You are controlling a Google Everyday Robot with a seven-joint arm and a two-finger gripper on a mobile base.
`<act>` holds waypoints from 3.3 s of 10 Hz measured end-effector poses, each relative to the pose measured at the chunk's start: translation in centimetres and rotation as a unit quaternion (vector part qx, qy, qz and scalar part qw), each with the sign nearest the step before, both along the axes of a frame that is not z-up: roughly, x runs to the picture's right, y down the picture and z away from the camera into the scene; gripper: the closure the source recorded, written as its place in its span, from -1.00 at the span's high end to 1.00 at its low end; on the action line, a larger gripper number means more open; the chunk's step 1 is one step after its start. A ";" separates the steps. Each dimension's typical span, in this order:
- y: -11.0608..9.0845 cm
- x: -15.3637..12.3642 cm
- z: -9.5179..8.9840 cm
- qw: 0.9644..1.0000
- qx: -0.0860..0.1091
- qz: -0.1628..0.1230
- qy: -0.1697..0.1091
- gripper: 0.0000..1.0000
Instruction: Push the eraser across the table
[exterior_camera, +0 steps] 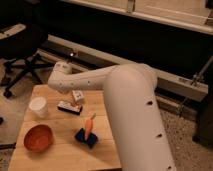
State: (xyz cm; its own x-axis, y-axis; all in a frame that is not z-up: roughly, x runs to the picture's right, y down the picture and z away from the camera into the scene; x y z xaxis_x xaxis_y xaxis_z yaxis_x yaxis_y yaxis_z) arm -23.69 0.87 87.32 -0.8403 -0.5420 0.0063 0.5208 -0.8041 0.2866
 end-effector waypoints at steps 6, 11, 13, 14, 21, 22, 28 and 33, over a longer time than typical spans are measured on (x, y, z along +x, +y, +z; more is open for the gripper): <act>2.0 -0.7 1.6 0.997 -0.011 -0.075 -0.012 -1.00; 3.4 -0.5 4.4 0.991 -0.024 -0.134 0.004 -1.00; 3.9 -0.9 5.3 0.989 -0.027 -0.148 0.006 -1.00; 4.1 -0.9 5.6 0.988 -0.027 -0.153 0.007 -1.00; 6.8 -0.5 6.3 0.976 -0.039 -0.213 0.013 -1.00; 7.5 -0.1 6.1 0.975 -0.049 -0.215 0.014 -1.00; 11.1 1.6 3.4 0.974 -0.127 -0.187 0.006 -1.00; 13.3 0.0 2.2 0.970 -0.154 -0.185 -0.010 -1.00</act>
State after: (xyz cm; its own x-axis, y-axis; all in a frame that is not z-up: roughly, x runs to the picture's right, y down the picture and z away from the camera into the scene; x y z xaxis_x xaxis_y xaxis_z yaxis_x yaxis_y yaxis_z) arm -23.70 14.14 89.50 -0.9788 -0.1772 0.1025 0.2042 -0.8099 0.5499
